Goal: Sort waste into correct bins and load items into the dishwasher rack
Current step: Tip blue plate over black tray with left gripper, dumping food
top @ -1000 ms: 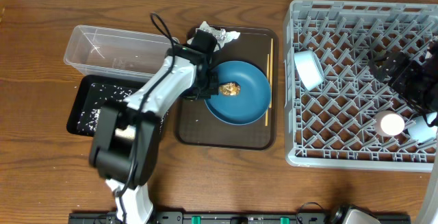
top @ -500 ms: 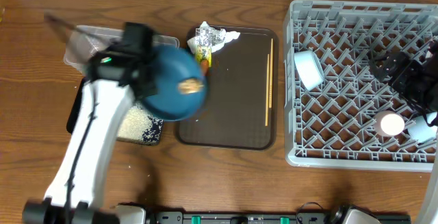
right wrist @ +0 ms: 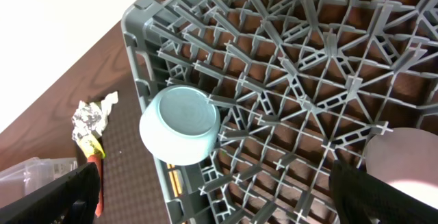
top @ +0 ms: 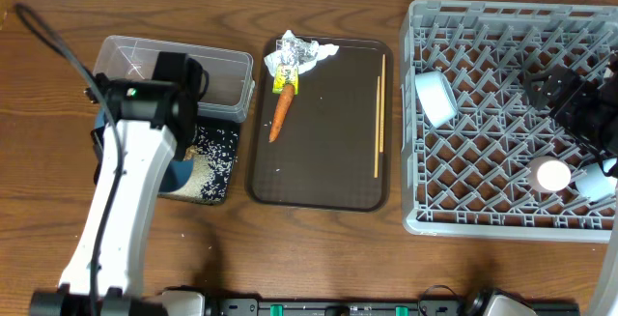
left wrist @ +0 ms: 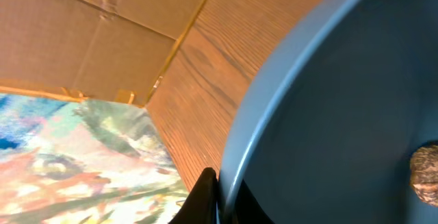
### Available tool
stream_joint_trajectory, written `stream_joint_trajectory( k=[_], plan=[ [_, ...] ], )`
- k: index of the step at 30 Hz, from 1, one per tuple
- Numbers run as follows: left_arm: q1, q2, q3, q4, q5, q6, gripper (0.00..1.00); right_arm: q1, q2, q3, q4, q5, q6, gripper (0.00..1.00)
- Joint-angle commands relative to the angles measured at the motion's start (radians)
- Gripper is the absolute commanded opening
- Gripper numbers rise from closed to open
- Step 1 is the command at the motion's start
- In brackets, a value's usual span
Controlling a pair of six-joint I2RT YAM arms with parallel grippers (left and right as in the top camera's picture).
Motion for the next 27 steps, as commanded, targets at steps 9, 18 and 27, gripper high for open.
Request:
stream_joint_trajectory(
  k=[9,18,27],
  plan=[
    [-0.044,0.053,-0.003,-0.065,-0.201,-0.086,0.06,0.009,0.0,0.006,-0.006,-0.016,0.014,0.99],
    [-0.043,0.061,-0.003,-0.021,-0.221,-0.086,0.06,0.009,0.0,0.006,-0.005,-0.016,0.013,0.99],
    [-0.053,0.09,-0.031,-0.026,-0.318,-0.081,0.06,0.009,0.0,0.006,-0.006,-0.028,0.017,0.99]
  ],
)
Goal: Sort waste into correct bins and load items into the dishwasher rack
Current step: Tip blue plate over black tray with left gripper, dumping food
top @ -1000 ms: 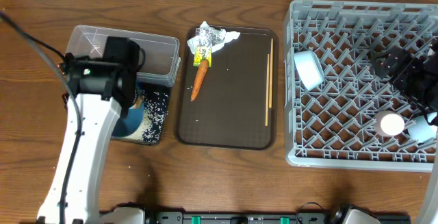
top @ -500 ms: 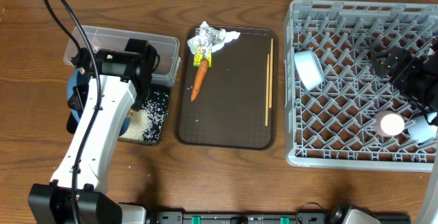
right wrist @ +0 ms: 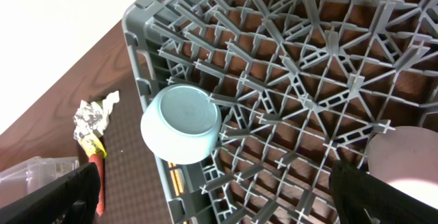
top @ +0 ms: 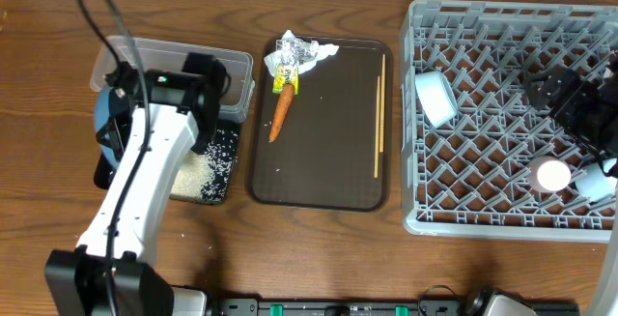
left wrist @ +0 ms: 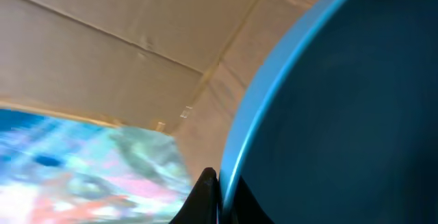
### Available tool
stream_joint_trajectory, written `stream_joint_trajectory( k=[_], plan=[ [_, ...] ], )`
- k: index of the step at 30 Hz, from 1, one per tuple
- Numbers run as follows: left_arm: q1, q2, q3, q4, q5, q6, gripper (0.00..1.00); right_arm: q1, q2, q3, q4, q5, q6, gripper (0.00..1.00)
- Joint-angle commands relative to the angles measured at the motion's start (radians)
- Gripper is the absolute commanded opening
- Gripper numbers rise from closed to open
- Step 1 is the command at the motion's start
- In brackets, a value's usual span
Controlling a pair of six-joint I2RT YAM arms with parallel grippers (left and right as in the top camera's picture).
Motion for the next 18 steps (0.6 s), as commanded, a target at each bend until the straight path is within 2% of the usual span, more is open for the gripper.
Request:
stream_joint_trajectory(
  k=[1,6,10,14,16,18],
  plan=[
    [0.01,0.013,-0.012,-0.016,-0.105,-0.026,0.06,0.009,0.0,0.006,-0.004,-0.021,0.013,0.99],
    [0.006,0.013,-0.012,-0.016,-0.01,-0.056,0.06,0.009,0.0,0.006,-0.005,-0.021,0.013,0.99],
    [0.006,0.011,-0.012,-0.026,-0.045,-0.056,0.06,0.009,0.0,0.006,-0.008,-0.021,0.013,0.99],
    [0.006,-0.005,0.014,-0.016,-0.003,-0.057,0.06,0.009,0.0,0.006,-0.016,-0.024,0.009,0.99],
    [0.006,-0.029,0.051,0.003,0.064,-0.055,0.06,0.01,0.0,0.006,-0.014,-0.058,-0.02,0.98],
    [0.005,-0.066,0.093,0.055,0.193,0.015,0.06,0.019,0.0,0.006,-0.002,-0.128,-0.085,0.96]
  ],
)
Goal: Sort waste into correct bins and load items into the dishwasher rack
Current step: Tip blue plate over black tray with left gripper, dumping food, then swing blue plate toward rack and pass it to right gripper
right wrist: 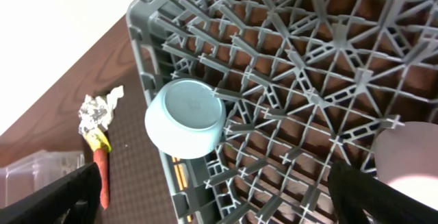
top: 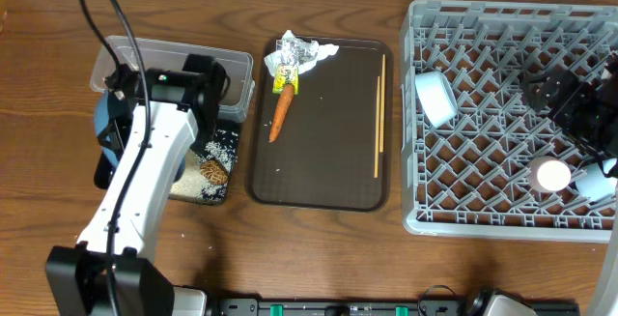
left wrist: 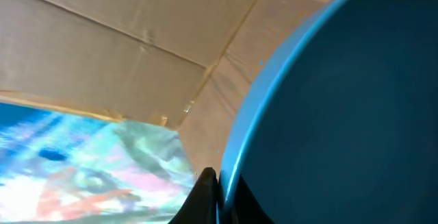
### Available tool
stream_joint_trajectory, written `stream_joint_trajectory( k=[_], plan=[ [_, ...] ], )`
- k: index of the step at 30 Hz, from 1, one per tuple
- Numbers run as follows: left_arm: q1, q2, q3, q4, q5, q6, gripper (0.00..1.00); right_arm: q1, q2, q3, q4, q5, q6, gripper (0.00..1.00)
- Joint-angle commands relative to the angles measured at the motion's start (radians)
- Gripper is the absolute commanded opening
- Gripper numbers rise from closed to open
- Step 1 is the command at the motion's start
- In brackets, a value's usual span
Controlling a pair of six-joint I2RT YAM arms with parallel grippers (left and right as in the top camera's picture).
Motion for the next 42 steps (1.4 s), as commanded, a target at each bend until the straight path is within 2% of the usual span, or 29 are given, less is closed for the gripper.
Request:
stream_joint_trajectory(
  k=[1,3,5,7,8,10,16,20,23,25,26,28,29,30,33,34,35,38,42],
  plan=[
    [-0.002,-0.089,0.1,0.074,0.23,0.11,0.06,0.026,0.0,0.006,0.018,-0.128,-0.098,0.96],
    [-0.002,-0.137,0.114,0.185,0.513,0.284,0.06,0.053,0.0,0.006,0.045,-0.224,-0.171,0.96],
    [-0.002,-0.179,0.114,0.281,0.804,0.408,0.06,0.092,0.0,0.006,0.072,-0.316,-0.231,0.99],
    [-0.004,-0.21,0.114,0.367,1.069,0.472,0.06,0.148,0.0,0.006,0.104,-0.388,-0.267,0.99],
    [-0.01,-0.215,0.114,0.397,1.142,0.488,0.06,0.175,0.0,0.006,0.118,-0.411,-0.273,0.99],
    [-0.032,-0.215,0.114,0.438,1.194,0.5,0.06,0.236,0.0,0.006,0.151,-0.438,-0.275,0.99],
    [-0.143,-0.207,0.114,0.518,1.209,0.507,0.06,0.45,0.006,0.006,0.254,-0.402,-0.289,0.99],
    [-0.212,-0.207,0.114,0.555,1.208,0.51,0.06,0.574,0.031,0.006,0.267,-0.212,-0.266,0.99],
    [-0.247,-0.208,0.114,0.579,1.213,0.51,0.06,0.636,0.067,0.006,0.265,-0.1,-0.235,0.94],
    [-0.269,-0.208,0.114,0.592,1.216,0.51,0.06,0.667,0.096,0.006,0.272,-0.095,-0.236,0.78],
    [-0.28,-0.208,0.114,0.595,1.215,0.51,0.06,0.677,0.107,0.006,0.276,-0.095,-0.236,0.63],
    [-0.297,-0.208,0.114,0.602,1.215,0.51,0.06,0.687,0.124,0.006,0.279,-0.092,-0.236,0.21],
    [-0.302,-0.208,0.114,0.607,1.215,0.51,0.07,0.686,0.128,0.006,0.279,-0.091,-0.236,0.07],
    [-0.303,-0.208,0.114,0.613,1.212,0.51,0.15,0.682,0.128,0.006,0.279,-0.086,-0.236,0.01],
    [-0.301,-0.208,0.114,0.626,1.204,0.51,0.67,0.651,0.113,0.007,0.275,-0.026,-0.234,0.01],
    [-0.302,-0.208,0.114,0.629,1.204,0.51,0.76,0.639,0.103,0.007,0.272,0.01,-0.227,0.01],
    [-0.302,-0.209,0.114,0.633,1.205,0.51,0.83,0.623,0.09,0.007,0.269,0.067,-0.225,0.01],
    [-0.302,-0.213,0.114,0.644,1.205,0.51,0.95,0.582,0.048,0.007,0.261,0.344,-0.224,0.01],
    [-0.302,-0.222,0.114,0.647,1.204,0.51,0.98,0.534,-0.003,0.007,0.256,0.825,-0.147,0.01]
  ],
)
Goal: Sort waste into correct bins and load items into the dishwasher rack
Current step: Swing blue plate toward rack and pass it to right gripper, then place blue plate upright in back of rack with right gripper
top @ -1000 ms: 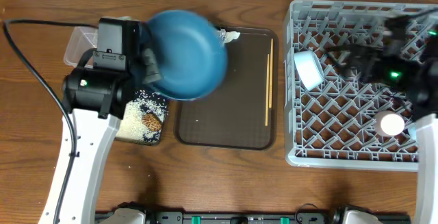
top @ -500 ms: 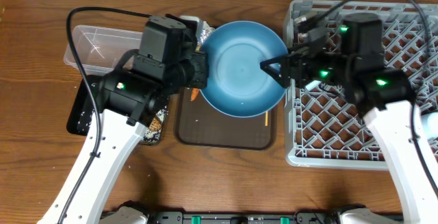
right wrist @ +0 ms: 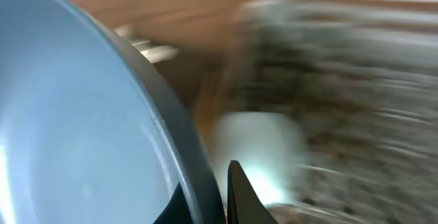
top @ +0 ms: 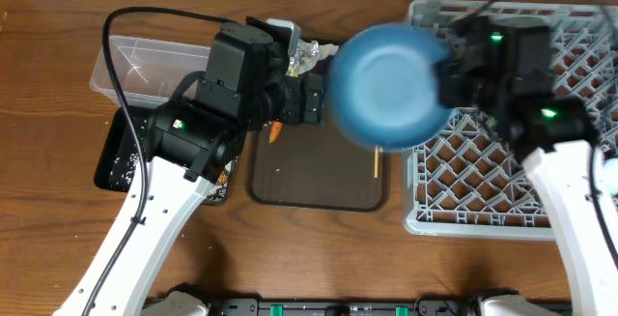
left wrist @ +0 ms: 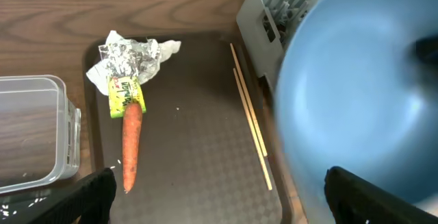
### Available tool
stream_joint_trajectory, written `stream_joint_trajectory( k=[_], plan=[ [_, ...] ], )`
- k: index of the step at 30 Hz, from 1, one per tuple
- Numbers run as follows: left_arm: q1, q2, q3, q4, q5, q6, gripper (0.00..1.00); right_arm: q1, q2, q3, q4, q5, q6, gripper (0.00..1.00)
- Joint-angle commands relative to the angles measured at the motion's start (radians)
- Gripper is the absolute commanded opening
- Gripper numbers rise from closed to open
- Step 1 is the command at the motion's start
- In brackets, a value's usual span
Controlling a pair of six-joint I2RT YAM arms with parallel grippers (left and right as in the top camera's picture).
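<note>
A big blue plate point(top: 386, 89) hangs over the right side of the brown tray point(top: 319, 186), at the left edge of the grey dishwasher rack point(top: 463, 221). My right gripper point(top: 449, 74) is shut on its rim; in the right wrist view the plate point(right wrist: 75, 128) fills the left and both fingers pinch its edge at the gripper point(right wrist: 219, 183). My left gripper point(top: 314, 99) stands open over the tray beside the plate point(left wrist: 363, 94), nothing between its fingers point(left wrist: 89, 196). On the tray lie a carrot point(left wrist: 131, 142), crumpled foil point(left wrist: 130, 56) and chopsticks point(left wrist: 250, 121).
A clear plastic container point(top: 135, 60) stands at the far left, with a black bin point(top: 116, 157) holding rice grains in front of it. A pale cup point(right wrist: 256, 145) shows blurred in the rack. The left arm covers the tray's left edge in the overhead view.
The blue plate was in my left gripper over the black bin; it is now in my right gripper by the rack's left edge. My left gripper is open above the tray.
My left gripper held the blue plate over the black bin with a brown lump on it. Then the plate was tilted, and the lump lay among the rice in the bin. Meanwhile my right gripper stayed over the rack; now it holds the plate.
</note>
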Motion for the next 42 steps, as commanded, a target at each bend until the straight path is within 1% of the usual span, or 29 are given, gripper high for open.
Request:
stream_joint_trajectory(
  k=[1,6,9,13,15,16,18,20,22,27,29,31,33,38,41,42],
  plan=[
    [-0.002,-0.022,0.014,0.007,0.006,0.011,0.98,-0.041,-0.067,0.007,0.003,0.528,0.073,0.01],
    [-0.002,-0.023,0.014,0.003,0.006,0.011,0.98,-0.06,-0.07,0.007,0.019,0.956,0.085,0.01],
    [-0.002,-0.023,0.014,0.003,0.006,0.011,0.98,-0.06,-0.046,0.007,0.038,1.163,0.085,0.01],
    [-0.002,-0.023,0.014,-0.008,0.006,0.011,0.98,-0.062,0.006,0.007,0.07,1.349,0.085,0.01],
    [-0.002,-0.023,0.014,-0.019,0.006,0.011,0.98,-0.076,0.044,0.007,0.14,1.458,0.063,0.01],
    [-0.002,-0.023,0.014,-0.024,0.006,0.011,0.98,-0.085,0.06,0.007,0.188,1.486,0.027,0.01],
    [-0.002,-0.022,0.014,-0.03,0.006,0.011,0.98,-0.108,0.099,0.007,0.308,1.468,-0.122,0.01],
    [-0.002,-0.022,0.014,-0.032,0.006,0.011,0.98,-0.125,0.135,0.007,0.381,1.401,-0.255,0.01],
    [-0.002,-0.022,0.014,-0.035,0.006,0.011,0.98,-0.14,0.171,0.007,0.44,1.362,-0.357,0.01],
    [-0.002,-0.023,0.014,-0.061,0.006,0.011,0.98,-0.171,0.253,0.007,0.554,1.318,-0.631,0.01],
    [-0.002,-0.022,0.014,-0.066,0.006,0.011,0.98,-0.174,0.285,0.007,0.581,1.284,-0.735,0.01],
    [-0.002,-0.022,0.014,-0.064,0.006,0.011,0.98,-0.171,0.311,0.007,0.589,1.257,-0.811,0.01],
    [-0.002,-0.022,0.014,-0.064,0.006,0.011,0.98,-0.164,0.332,0.007,0.587,1.242,-0.839,0.01],
    [-0.002,-0.021,0.014,-0.066,0.006,0.011,0.98,-0.144,0.369,0.007,0.583,1.222,-0.844,0.01],
    [-0.002,-0.021,0.014,-0.065,0.006,0.011,0.98,-0.127,0.385,0.007,0.544,1.194,-0.843,0.01],
    [-0.002,-0.021,0.014,-0.065,0.006,0.011,0.98,-0.121,0.388,0.006,0.524,1.169,-0.843,0.03]
  ],
)
